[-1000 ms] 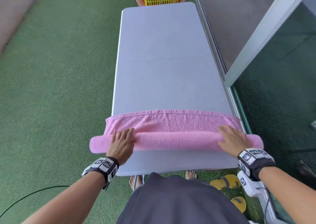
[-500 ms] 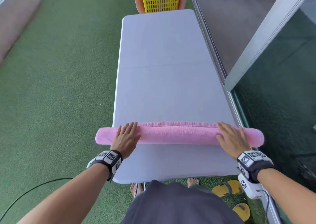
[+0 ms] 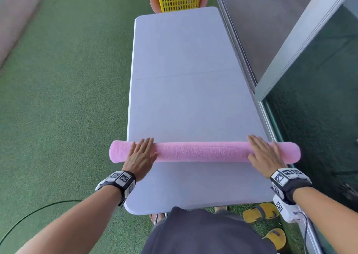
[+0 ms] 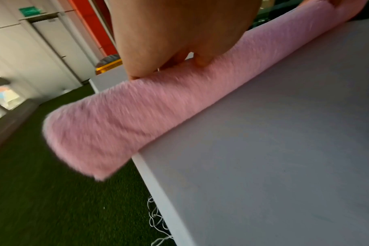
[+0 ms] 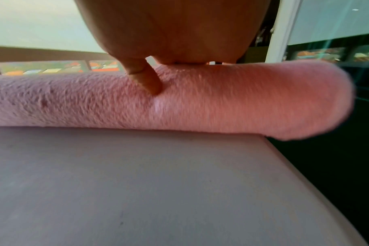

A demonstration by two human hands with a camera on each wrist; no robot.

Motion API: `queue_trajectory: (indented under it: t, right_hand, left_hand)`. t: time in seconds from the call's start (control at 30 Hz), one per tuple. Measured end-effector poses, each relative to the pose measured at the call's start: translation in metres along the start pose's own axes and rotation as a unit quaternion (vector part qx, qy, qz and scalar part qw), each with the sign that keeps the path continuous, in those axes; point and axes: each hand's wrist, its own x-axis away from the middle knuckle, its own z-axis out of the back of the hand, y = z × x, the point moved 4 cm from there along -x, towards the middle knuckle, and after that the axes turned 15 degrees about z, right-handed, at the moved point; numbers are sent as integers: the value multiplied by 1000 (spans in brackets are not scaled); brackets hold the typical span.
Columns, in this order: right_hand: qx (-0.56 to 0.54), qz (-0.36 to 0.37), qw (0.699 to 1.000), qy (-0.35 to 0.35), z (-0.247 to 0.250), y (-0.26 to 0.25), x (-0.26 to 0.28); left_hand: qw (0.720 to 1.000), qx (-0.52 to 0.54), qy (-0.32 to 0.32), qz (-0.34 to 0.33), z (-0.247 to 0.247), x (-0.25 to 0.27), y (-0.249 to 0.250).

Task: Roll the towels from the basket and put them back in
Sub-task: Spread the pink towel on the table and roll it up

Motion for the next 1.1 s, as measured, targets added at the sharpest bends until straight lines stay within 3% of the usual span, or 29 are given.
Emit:
queue_trajectory:
  t: [0.1, 0.27, 0.43, 0.57, 0.7, 0.87, 1.1]
  right_hand:
    - [-4, 16, 999, -40, -6, 9, 3]
    - [76, 4, 996, -50, -6, 25, 13]
    - [93, -37, 993, -64, 0, 34, 16]
    - [76, -50, 993, -78, -10, -1, 14]
    - [-38, -47, 996, -59, -25, -51, 8]
    - [-178, -86, 978, -63, -25, -106, -9]
    - [-298, -110, 946, -65, -21, -131, -26]
  left_hand:
    - [998, -49, -21, -27, -10, 2, -10]
    - [997, -66, 5, -29, -10, 0, -17]
    - [995, -84, -41, 38, -5, -3, -37]
    - [989, -42, -57, 132, -7, 8, -3]
    - [976, 21, -125, 177, -17, 17, 48]
    - [940, 134, -222, 222, -21, 25, 109]
    - [899, 240, -291, 221, -27, 38, 150]
